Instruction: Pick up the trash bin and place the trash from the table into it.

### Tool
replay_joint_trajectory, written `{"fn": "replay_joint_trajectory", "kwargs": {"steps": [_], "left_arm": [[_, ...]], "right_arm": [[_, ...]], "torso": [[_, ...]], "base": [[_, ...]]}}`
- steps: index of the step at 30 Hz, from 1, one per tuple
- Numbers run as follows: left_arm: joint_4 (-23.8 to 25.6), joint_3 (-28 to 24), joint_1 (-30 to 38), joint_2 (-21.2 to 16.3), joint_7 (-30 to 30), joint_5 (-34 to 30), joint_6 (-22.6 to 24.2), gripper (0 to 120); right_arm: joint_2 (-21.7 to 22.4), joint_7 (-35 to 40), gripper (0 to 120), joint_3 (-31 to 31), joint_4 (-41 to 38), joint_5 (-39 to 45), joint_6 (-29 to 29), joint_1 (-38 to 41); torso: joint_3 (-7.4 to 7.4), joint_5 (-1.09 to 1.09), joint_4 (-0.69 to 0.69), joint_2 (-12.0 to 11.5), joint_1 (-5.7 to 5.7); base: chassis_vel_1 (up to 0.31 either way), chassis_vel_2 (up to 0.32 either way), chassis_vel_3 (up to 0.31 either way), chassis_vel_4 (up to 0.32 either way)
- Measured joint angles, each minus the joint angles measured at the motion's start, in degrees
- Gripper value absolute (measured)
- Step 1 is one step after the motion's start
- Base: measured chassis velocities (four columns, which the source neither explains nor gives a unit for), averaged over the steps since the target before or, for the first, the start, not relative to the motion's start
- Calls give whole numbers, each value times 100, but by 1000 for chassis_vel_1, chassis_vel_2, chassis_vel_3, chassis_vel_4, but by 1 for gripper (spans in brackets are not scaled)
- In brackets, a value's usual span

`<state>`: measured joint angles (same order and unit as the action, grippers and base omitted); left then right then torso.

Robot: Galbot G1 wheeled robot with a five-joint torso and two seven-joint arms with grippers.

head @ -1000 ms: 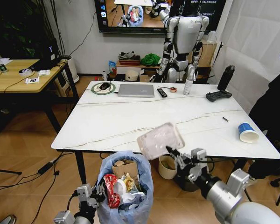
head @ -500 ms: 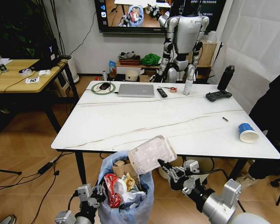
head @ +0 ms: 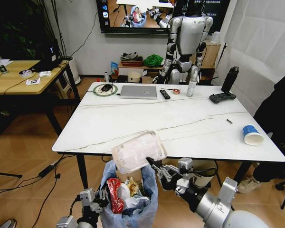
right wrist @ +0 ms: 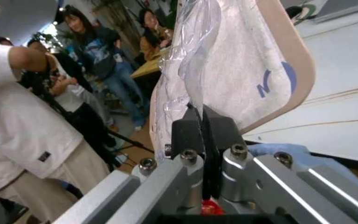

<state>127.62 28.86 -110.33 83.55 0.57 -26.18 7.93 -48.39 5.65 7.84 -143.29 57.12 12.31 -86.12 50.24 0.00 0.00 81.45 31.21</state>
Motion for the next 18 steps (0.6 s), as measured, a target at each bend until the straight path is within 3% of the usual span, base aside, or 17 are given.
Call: {"fn": "replay_joint_trajectory", "kwargs": {"steps": [18], "left_arm": [[-45, -12, 22, 68, -1, 33, 6, 0]], "right_arm": [[-376, -125, 0, -690, 880, -419, -116, 275]], "torso": [[0, 0, 0, 0, 0]], "base": [[0, 0, 0, 0]]}}
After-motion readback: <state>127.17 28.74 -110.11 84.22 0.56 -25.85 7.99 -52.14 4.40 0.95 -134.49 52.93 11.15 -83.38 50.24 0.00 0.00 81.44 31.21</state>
